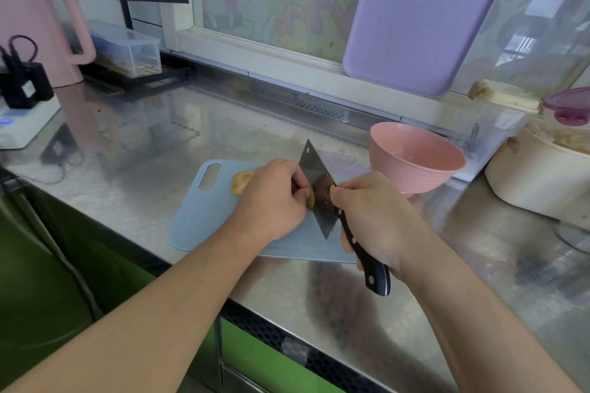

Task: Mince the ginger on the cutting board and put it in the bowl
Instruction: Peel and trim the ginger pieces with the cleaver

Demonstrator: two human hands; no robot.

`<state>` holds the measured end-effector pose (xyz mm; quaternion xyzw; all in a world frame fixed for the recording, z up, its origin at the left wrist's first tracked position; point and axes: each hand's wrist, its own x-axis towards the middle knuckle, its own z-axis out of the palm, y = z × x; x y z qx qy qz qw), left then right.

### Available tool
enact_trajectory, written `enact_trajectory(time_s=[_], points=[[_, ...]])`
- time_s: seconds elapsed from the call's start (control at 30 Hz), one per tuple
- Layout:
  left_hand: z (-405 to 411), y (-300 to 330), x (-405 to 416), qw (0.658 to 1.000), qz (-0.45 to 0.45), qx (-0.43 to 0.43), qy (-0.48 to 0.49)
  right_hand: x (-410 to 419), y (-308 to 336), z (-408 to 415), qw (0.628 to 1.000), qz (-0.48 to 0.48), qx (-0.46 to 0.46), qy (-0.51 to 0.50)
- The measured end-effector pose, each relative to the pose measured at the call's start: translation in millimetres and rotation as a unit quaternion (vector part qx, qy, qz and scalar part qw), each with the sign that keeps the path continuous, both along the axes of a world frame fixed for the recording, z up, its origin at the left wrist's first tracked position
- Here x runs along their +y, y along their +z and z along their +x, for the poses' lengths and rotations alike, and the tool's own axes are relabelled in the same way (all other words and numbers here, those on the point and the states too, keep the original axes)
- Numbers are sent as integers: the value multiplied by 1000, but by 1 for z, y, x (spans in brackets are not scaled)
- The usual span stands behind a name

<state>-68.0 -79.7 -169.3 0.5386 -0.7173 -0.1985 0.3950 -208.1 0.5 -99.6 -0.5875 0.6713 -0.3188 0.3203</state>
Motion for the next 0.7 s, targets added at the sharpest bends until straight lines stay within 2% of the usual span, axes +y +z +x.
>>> enact_trajectory(time_s=[0.2,0.5,0.7], points=[[2,0,1,1000,9,2,3,-13,-5,5,999,7,-37,-2],[1,0,1,1000,15,5,3,-6,-3,-7,993,-39,-113,-16],[1,-1,0,1000,23,12,5,-2,0,-8,991,-54,-125,3]])
